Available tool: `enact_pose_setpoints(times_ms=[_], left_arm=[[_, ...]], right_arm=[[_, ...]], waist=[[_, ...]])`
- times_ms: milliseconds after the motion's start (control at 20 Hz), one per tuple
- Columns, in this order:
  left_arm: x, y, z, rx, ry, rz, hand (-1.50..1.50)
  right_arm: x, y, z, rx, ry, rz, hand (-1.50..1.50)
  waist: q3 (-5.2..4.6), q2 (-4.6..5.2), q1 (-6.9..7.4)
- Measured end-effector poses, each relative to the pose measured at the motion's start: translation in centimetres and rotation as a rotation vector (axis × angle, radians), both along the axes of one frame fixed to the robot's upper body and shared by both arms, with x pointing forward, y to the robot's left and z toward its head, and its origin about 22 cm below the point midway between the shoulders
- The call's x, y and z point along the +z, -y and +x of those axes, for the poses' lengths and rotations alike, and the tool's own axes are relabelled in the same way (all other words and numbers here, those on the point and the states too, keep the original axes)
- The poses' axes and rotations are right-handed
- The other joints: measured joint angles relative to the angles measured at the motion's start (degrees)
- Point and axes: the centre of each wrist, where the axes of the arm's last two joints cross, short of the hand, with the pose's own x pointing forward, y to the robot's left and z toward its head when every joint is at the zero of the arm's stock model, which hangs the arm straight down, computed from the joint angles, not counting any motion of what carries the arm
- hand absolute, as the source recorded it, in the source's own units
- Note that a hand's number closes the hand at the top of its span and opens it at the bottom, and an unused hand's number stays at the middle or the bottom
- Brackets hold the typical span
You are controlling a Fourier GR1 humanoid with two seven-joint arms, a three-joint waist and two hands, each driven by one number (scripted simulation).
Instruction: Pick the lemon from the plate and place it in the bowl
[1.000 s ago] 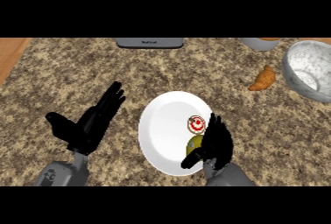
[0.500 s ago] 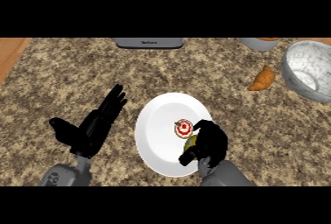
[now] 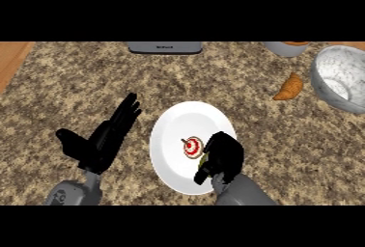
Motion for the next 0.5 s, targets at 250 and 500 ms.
enact_pose_setpoints(times_ms=[250,500], left_arm=[[-0.3,-0.8,0.0,0.013,0.002,0.001,0.0],[0.0,-1.0,0.3,0.02,0.003,0.007,0.0]], right_arm=[[0.2,1.4,1.6,0.023,0.023,-0.046,1.5],[1.0,9.0,4.8,0.166,-0.001,-0.184,1.5]], waist=[[0.15,0.06,-0.19],[0.33,0.37,-0.32]])
